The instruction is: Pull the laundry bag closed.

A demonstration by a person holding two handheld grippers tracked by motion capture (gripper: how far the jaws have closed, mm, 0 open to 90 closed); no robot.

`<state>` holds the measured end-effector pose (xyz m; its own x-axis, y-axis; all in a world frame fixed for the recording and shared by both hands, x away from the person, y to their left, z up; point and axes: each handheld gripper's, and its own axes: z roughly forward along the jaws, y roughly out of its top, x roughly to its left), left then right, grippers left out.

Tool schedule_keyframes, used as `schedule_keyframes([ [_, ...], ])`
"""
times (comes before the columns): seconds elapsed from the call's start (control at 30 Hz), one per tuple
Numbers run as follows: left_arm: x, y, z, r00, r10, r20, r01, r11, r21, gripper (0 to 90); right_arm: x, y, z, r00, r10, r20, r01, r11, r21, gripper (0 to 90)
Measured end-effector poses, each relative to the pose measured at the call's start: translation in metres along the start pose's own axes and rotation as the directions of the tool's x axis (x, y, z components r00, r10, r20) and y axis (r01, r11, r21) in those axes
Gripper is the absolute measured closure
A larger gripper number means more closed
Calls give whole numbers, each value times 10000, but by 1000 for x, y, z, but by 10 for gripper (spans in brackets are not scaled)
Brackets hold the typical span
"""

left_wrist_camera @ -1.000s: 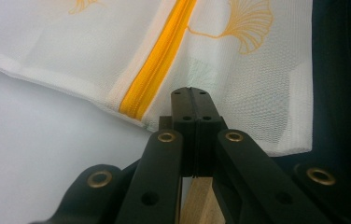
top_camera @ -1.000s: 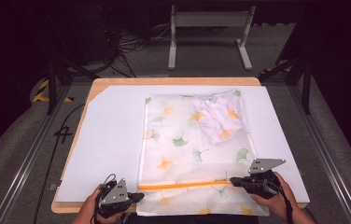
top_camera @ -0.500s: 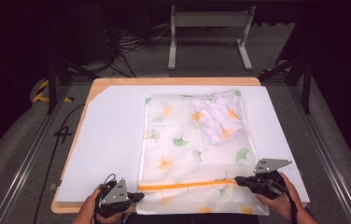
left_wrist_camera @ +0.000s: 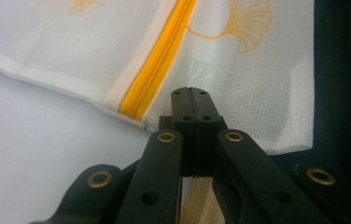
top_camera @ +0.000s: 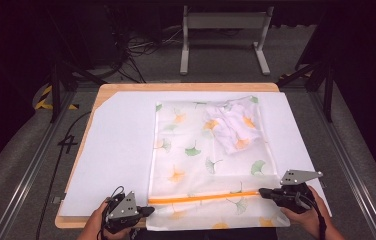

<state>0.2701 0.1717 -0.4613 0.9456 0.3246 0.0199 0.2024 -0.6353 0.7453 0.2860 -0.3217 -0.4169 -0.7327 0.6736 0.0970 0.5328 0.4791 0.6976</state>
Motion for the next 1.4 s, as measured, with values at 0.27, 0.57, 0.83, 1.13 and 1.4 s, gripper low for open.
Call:
schedule_keyframes([
  [0.27,0,0,0,10000,-11,15,11,10000,1,900,-5,-7,-7,9997,190,165,-189,9998,-42,900],
  [0.57,1,0,0,10000,-26,26,26,10000,-2,900,-10,-13,-13,9988,432,249,-430,9990,-94,900],
  [0.83,1,0,0,10000,-33,44,33,10000,-2,900,-13,-16,-16,9978,580,332,-575,9982,-150,900],
  [1.13,1,0,0,10000,-25,70,25,10000,9,900,-16,-19,-20,9964,752,391,-741,9968,-283,900],
  [1.4,1,0,0,9999,-50,105,50,10000,8,900,-21,-25,-27,9940,893,631,-875,9957,-301,900],
])
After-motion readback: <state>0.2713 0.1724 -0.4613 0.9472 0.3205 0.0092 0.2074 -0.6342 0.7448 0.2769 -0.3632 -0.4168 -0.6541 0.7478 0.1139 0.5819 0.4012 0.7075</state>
